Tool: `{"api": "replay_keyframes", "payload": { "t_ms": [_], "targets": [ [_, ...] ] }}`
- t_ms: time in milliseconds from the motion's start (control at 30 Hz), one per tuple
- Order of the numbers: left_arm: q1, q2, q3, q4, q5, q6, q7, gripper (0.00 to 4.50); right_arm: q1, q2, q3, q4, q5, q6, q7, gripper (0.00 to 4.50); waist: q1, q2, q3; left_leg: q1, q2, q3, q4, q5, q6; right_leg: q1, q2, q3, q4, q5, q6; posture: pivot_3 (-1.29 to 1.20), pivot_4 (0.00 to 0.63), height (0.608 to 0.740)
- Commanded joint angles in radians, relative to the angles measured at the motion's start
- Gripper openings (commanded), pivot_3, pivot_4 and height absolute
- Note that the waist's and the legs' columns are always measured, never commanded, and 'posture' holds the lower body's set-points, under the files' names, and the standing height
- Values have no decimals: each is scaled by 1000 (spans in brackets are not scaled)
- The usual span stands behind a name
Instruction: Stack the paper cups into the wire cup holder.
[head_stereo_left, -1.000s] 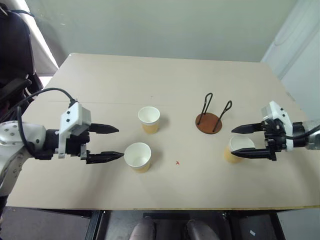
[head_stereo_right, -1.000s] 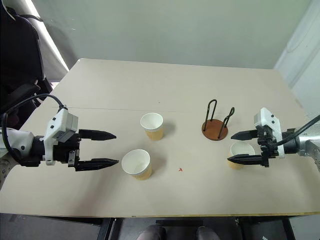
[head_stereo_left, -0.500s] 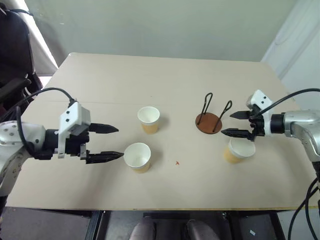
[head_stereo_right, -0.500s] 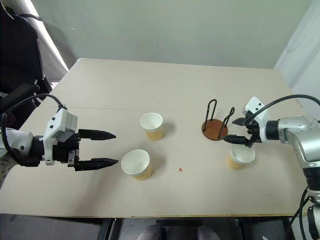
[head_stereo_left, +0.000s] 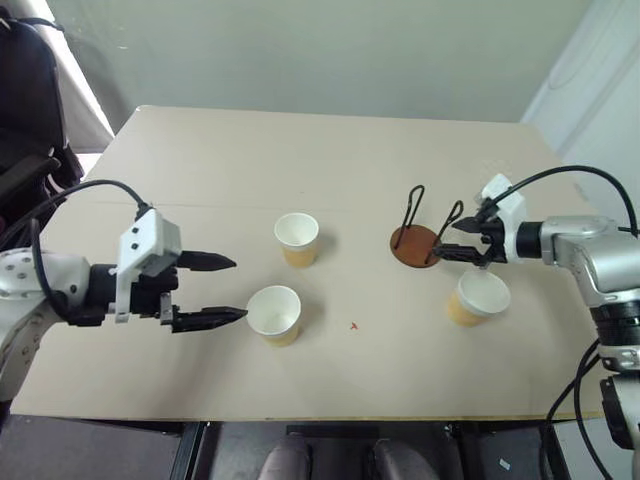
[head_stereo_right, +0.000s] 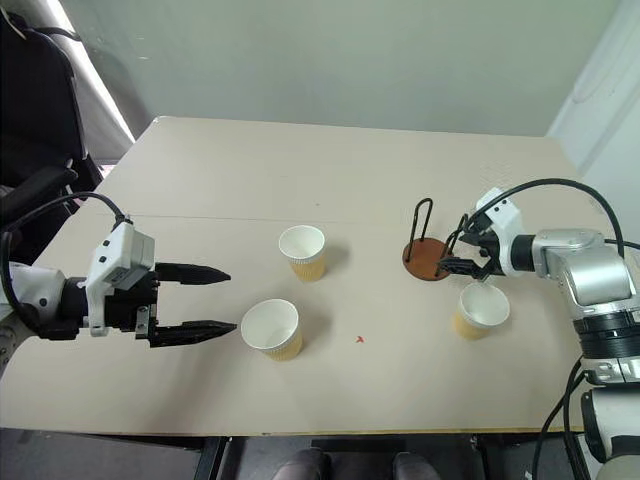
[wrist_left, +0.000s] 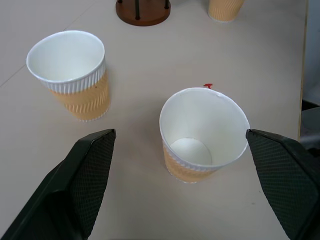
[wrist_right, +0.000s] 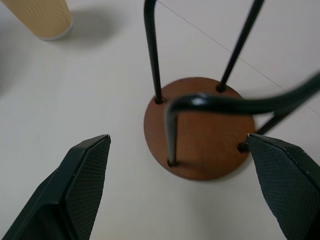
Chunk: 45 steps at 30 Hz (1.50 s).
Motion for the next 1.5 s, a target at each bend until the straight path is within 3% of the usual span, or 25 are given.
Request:
{"api": "replay_keyframes", "payload": {
  "t_ms": [33,267,700,833,1033,1300,1500],
  "targets": [
    [3,2,46,-36,-16,7,9,4473,-33,9,-16,0,-10,1,-22,4430,0,0,0,0,0,0,0,0,0,0,0,0,0,0,0,0,150,740],
    [18,2,60,-50,-24,16,17,4473,-36,52,-19,2,-18,13,-52,4430,0,0,0,0,0,0,0,0,0,0,0,0,0,0,0,0,150,740],
    [18,8,67,-53,-25,23,25,4500,-51,80,-22,26,-32,0,-75,10,0,0,0,0,0,0,0,0,0,0,0,0,0,0,0,0,150,740],
    [17,11,68,-50,-24,23,23,4500,-25,50,-19,-29,1,-17,8,10,0,0,0,0,0,0,0,0,-1,0,0,0,0,0,0,0,150,740],
    [15,11,63,-44,-22,20,17,4500,51,-5,-41,-281,146,39,155,10,0,0,0,-1,0,1,-3,0,-2,0,0,0,0,0,0,0,150,740],
    [-15,8,27,-31,-20,14,8,4500,165,21,33,-590,255,156,111,10,-3,0,0,-1,0,1,-3,0,-2,0,0,0,-1,0,0,0,150,740],
    [-56,10,-9,-12,-11,9,-12,4500,179,2,87,-630,265,131,142,10,-3,0,0,0,0,1,-1,1,-2,0,0,0,-1,0,0,0,150,740]
  ]
}}
